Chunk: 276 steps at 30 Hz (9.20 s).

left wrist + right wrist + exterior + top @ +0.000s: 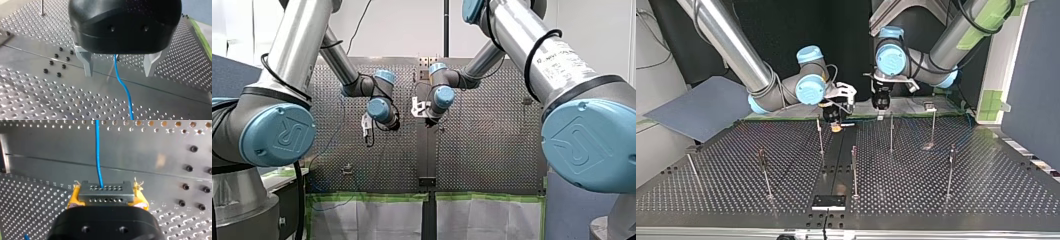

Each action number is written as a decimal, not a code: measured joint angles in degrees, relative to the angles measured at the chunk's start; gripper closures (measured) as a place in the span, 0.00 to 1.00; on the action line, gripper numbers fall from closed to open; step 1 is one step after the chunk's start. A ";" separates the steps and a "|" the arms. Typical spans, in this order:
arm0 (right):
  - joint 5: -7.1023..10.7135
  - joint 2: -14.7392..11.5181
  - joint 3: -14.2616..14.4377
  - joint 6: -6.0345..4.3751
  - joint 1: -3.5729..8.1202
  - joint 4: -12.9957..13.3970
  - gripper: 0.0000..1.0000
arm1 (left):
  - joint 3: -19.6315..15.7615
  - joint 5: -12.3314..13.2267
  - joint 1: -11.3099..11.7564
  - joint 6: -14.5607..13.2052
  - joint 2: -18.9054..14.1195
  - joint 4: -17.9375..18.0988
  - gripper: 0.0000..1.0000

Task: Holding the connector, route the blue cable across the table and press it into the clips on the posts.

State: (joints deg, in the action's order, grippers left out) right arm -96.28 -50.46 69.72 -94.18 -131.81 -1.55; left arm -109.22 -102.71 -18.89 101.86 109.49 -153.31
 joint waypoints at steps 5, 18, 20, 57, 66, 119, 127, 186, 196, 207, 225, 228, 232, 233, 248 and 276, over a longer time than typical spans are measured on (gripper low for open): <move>0.02 -0.17 0.20 0.16 0.04 0.02 1.00 | 1.49 -0.20 -0.18 0.29 2.17 0.93 0.00; -0.06 -0.29 0.21 0.39 0.07 0.22 1.00 | 6.50 -0.32 -1.34 0.88 5.95 2.35 0.00; -0.05 -0.30 0.22 0.39 0.07 0.23 1.00 | 7.43 -0.99 -1.54 0.91 7.24 2.72 0.00; 0.05 -2.86 0.16 0.35 1.26 0.32 1.00 | 8.86 -5.43 -3.27 2.99 8.41 2.84 1.00; 0.55 -7.82 0.18 0.11 1.99 0.22 1.00 | 8.87 -6.53 -3.55 3.58 3.48 0.88 1.00; 10.00 -17.09 -0.70 -3.02 6.16 -1.19 1.00 | 17.79 -1.70 -0.25 3.04 -4.37 -3.63 1.00; 11.15 -16.93 -2.03 -3.35 8.10 -1.09 1.00 | 22.62 -1.51 0.83 3.10 -0.22 -4.35 1.00; 12.96 -13.63 -6.17 -3.07 12.60 -3.26 1.00 | 15.33 -0.08 -1.66 2.35 -9.40 -16.24 0.00; 12.80 -15.84 -3.94 -2.85 13.59 -3.32 1.00 | 13.39 -0.77 -5.06 -0.01 -15.41 -16.48 0.00; 12.47 -16.32 -3.48 -2.69 13.76 -3.28 1.00 | 17.80 -5.87 -10.94 -0.83 -14.96 -16.01 0.00; 12.51 -16.36 -3.46 -2.70 13.44 -3.28 1.00 | 28.22 -9.42 -14.27 -2.19 -4.72 -18.34 0.00; 12.51 -16.38 -3.45 -2.69 13.44 -3.28 1.00 | 30.04 -9.65 -14.44 -2.70 -2.90 -18.92 0.00; 12.50 -16.39 -3.44 -2.69 13.50 -3.27 1.00 | 32.57 -10.83 -14.08 -2.94 -0.52 -18.88 0.00; 12.50 -16.39 -3.44 -2.69 13.51 -3.28 1.00 | 33.06 -11.03 -13.93 -2.96 -0.19 -18.80 0.00; 12.45 -16.34 -3.45 -2.69 13.70 -3.25 1.00 | 40.58 -11.81 -13.17 -3.63 6.52 -18.91 0.00; 12.62 -16.33 -3.48 -3.23 13.66 -3.19 1.00 | 41.63 -12.13 -10.92 -3.67 7.20 -20.14 0.81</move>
State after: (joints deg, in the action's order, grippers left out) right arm -83.66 -66.79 66.23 -97.41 -118.15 -4.74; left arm -67.59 -114.83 -29.81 98.19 116.70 -173.45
